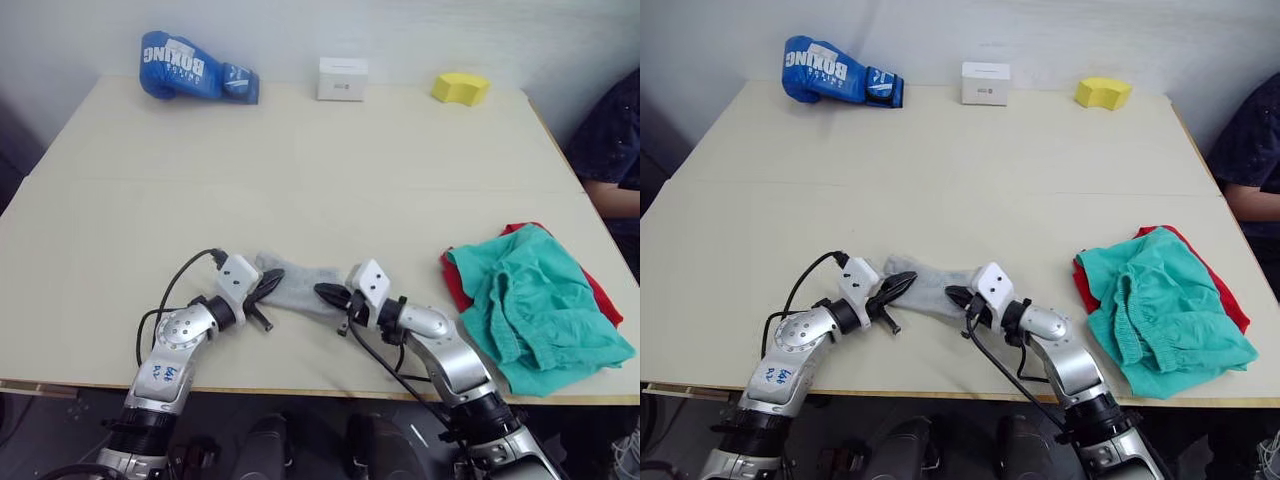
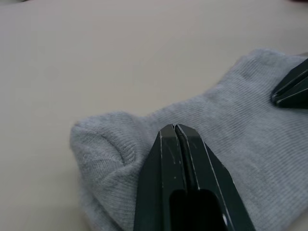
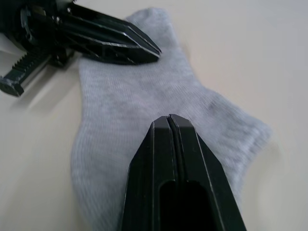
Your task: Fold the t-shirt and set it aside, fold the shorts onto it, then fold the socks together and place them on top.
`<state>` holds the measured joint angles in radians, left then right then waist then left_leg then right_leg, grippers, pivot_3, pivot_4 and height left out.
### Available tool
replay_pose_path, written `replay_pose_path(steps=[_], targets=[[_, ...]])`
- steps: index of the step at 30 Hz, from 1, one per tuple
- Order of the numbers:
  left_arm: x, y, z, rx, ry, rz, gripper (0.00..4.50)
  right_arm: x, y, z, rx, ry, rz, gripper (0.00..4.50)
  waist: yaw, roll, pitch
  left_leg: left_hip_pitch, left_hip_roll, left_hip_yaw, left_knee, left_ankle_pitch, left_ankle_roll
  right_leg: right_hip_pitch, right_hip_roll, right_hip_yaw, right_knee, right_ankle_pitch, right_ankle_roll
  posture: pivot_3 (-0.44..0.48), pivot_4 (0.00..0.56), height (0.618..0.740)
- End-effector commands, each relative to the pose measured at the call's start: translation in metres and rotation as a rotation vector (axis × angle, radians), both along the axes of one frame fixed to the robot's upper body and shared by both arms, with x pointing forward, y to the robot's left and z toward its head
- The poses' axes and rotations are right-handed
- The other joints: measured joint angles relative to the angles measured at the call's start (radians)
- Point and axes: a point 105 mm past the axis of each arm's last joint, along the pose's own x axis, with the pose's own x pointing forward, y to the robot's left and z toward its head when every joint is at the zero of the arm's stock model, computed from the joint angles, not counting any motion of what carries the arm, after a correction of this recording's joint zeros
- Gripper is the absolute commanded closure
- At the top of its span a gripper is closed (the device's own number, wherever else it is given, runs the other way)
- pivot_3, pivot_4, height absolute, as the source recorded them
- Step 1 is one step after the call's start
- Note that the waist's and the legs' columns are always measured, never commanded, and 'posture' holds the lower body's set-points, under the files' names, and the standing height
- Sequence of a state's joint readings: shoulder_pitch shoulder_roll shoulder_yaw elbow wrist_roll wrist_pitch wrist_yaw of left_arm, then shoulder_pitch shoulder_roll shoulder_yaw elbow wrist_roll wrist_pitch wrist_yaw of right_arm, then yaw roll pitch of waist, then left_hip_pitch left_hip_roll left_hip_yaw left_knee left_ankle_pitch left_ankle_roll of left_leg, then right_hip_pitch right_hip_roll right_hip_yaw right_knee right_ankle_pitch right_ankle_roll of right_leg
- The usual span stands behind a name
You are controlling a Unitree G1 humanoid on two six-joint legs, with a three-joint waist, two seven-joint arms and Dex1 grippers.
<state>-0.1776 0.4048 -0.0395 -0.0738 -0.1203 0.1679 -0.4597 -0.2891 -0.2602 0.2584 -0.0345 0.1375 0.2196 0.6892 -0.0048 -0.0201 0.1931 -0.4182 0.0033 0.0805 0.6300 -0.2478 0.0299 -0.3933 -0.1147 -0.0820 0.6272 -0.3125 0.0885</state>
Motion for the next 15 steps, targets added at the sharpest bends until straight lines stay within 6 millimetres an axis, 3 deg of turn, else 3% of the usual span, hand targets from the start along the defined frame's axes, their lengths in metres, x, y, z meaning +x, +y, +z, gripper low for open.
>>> replay_pose_path(steps=[1,3,5,10,15], targets=[[0.009,0.051,0.013,-0.092,-0.032,0.246,4.48,-0.003,-0.016,-0.001,-0.018,0.005,-0.02,4.5,0.0,0.0,0.0,0.002,0.001,0.0,0.0,0.0,0.0,0.001,0.0,0.0,0.0,0.0,0.0,0.0,0.15,0.74],[0.007,0.064,0.036,-0.254,-0.088,0.27,4.48,-0.004,-0.017,-0.001,-0.018,0.006,-0.019,4.5,-0.001,0.0,0.0,0.003,0.002,0.0,-0.001,0.0,0.0,0.002,0.0,0.001,0.001,0.0,0.0,0.0,0.15,0.74],[-0.002,0.064,0.052,-0.361,-0.109,0.184,4.48,-0.004,-0.018,0.002,-0.012,-0.001,-0.016,4.5,-0.001,0.0,0.0,0.004,0.002,0.0,-0.001,0.0,0.0,0.002,0.001,0.001,0.001,0.0,0.0,0.0,0.15,0.74],[-0.014,0.059,0.054,-0.315,-0.049,0.023,4.48,-0.002,-0.018,0.021,0.036,-0.048,0.002,4.5,0.002,0.0,0.0,0.003,0.001,0.001,-0.001,0.0,-0.002,0.002,0.0,0.001,-0.001,0.0,-0.001,0.0,0.15,0.74],[-0.004,0.048,0.048,-0.213,-0.028,-0.041,4.48,0.003,-0.01,0.048,0.062,-0.127,0.049,4.5,0.001,0.0,0.0,0.003,0.001,0.002,0.0,-0.001,-0.001,0.001,0.0,0.003,0.0,0.0,-0.001,0.0,0.15,0.74]])
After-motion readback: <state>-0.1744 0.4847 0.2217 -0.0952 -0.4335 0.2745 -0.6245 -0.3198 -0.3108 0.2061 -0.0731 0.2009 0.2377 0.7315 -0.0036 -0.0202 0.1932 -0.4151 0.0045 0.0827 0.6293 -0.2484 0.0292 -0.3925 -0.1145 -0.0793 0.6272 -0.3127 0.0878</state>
